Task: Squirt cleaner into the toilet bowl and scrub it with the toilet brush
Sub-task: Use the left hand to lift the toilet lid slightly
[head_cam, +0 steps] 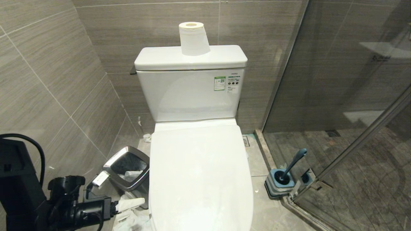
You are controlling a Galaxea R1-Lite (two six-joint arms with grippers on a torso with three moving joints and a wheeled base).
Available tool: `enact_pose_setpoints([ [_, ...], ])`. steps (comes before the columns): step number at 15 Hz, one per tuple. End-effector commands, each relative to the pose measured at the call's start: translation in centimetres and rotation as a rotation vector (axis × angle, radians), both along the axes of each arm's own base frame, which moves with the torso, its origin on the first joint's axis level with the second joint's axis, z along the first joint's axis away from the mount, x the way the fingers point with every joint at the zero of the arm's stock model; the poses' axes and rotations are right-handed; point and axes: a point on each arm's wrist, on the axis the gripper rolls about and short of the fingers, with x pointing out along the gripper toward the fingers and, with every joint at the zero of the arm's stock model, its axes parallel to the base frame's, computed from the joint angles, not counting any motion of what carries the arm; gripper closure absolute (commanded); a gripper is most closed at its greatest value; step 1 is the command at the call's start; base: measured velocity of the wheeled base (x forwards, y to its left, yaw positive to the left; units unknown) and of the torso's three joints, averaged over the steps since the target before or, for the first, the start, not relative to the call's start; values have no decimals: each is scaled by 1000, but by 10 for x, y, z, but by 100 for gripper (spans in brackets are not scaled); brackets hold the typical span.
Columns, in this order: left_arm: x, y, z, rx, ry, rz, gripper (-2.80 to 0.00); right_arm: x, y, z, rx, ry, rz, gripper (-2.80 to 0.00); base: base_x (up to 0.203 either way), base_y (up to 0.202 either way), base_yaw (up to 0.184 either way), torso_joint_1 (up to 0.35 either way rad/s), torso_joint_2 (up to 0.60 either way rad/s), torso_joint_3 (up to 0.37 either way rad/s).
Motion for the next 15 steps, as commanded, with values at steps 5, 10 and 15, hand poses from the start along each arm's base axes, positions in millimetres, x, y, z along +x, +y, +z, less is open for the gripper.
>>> enact_pose_setpoints([
  [5, 1, -10, -2, 8, 2, -35, -280, 0, 0, 0, 0, 2, 1, 0, 0, 0, 0, 0, 0, 0],
  [10, 2, -17, -2, 23, 4, -51, -280, 0, 0, 0, 0, 1, 0, 0, 0, 0, 0, 0, 0, 0],
  [15, 2, -24, -4, 25, 9, -72, -280, 0, 0, 0, 0, 1, 1, 0, 0, 0, 0, 0, 0, 0],
])
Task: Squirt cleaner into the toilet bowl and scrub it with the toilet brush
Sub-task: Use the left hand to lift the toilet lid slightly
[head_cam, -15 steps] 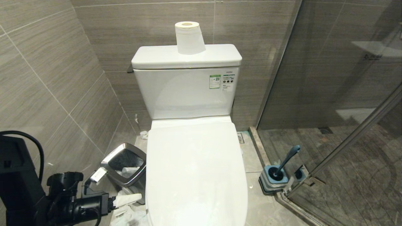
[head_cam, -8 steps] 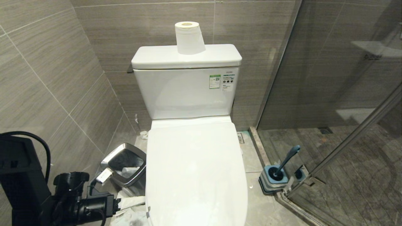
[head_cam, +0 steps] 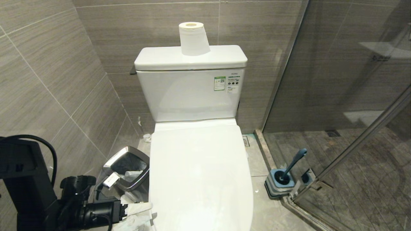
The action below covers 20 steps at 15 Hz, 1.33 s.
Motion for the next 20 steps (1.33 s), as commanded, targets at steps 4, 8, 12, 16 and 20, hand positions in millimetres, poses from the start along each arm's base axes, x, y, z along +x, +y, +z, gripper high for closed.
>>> enact_pose_setpoints([
  [4, 2, -4, -2, 17, -8, -8, -280, 0, 0, 0, 0, 1, 1, 0, 0, 0, 0, 0, 0, 0],
  [8, 3, -9, -5, 59, -25, -17, -280, 0, 0, 0, 0, 1, 1, 0, 0, 0, 0, 0, 0, 0],
  [12, 3, -13, -6, 74, -21, -22, -280, 0, 0, 0, 0, 1, 0, 0, 0, 0, 0, 0, 0, 0],
  [16, 2, -17, -7, 107, -17, -16, -280, 0, 0, 0, 0, 1, 1, 0, 0, 0, 0, 0, 0, 0],
  [20, 2, -19, -7, 114, -21, -22, -280, 0, 0, 0, 0, 1, 0, 0, 0, 0, 0, 0, 0, 0],
])
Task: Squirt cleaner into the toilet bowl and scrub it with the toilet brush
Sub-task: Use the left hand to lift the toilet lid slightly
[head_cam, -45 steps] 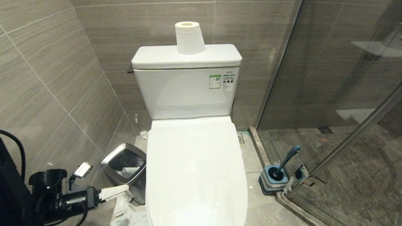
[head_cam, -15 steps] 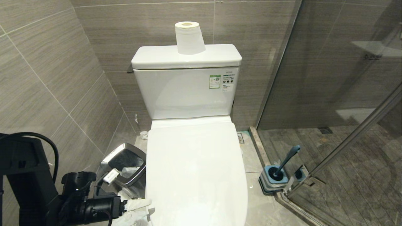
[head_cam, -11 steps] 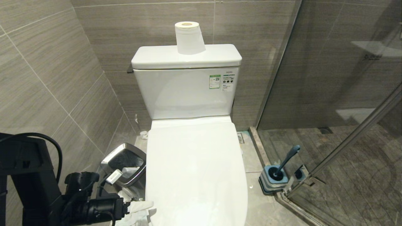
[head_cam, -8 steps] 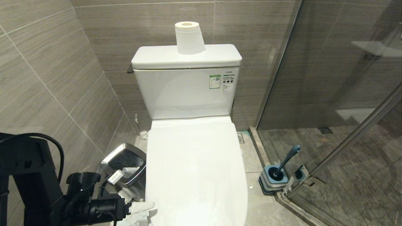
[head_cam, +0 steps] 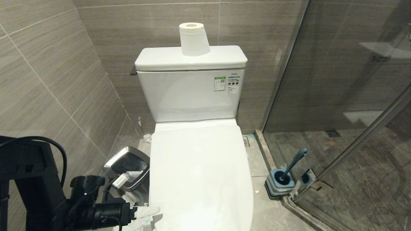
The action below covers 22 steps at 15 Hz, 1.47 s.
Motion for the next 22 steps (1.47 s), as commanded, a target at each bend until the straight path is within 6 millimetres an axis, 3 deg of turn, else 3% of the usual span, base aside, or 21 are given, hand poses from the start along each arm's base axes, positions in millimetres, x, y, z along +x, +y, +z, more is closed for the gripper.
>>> enact_pose_setpoints([
  [1, -1, -2, -1, 1, -4, -14, -280, 0, 0, 0, 0, 1, 0, 0, 0, 0, 0, 0, 0, 0],
  [15, -3, -17, -2, 70, -9, -35, -280, 0, 0, 0, 0, 1, 1, 0, 0, 0, 0, 0, 0, 0],
  [22, 1, -20, 11, -22, -26, -77, -280, 0, 0, 0, 0, 1, 1, 0, 0, 0, 0, 0, 0, 0],
])
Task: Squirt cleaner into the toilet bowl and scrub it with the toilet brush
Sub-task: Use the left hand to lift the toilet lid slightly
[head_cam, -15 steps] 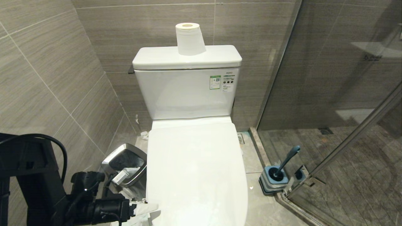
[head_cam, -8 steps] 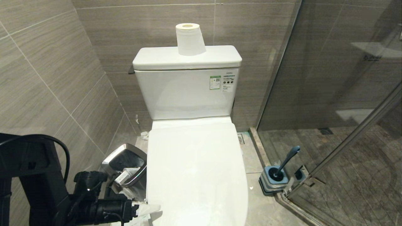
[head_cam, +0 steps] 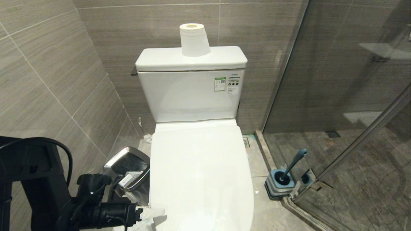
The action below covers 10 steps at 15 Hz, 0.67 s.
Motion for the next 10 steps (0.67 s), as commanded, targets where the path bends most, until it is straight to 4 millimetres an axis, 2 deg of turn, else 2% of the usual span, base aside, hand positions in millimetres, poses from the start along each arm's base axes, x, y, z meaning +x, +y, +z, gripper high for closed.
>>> enact_pose_setpoints([
  [1, 2, -1, 7, -56, -14, -30, -280, 0, 0, 0, 0, 2, 1, 0, 0, 0, 0, 0, 0, 0],
  [10, 9, 1, 22, -162, -25, -71, -280, 0, 0, 0, 0, 1, 1, 0, 0, 0, 0, 0, 0, 0],
])
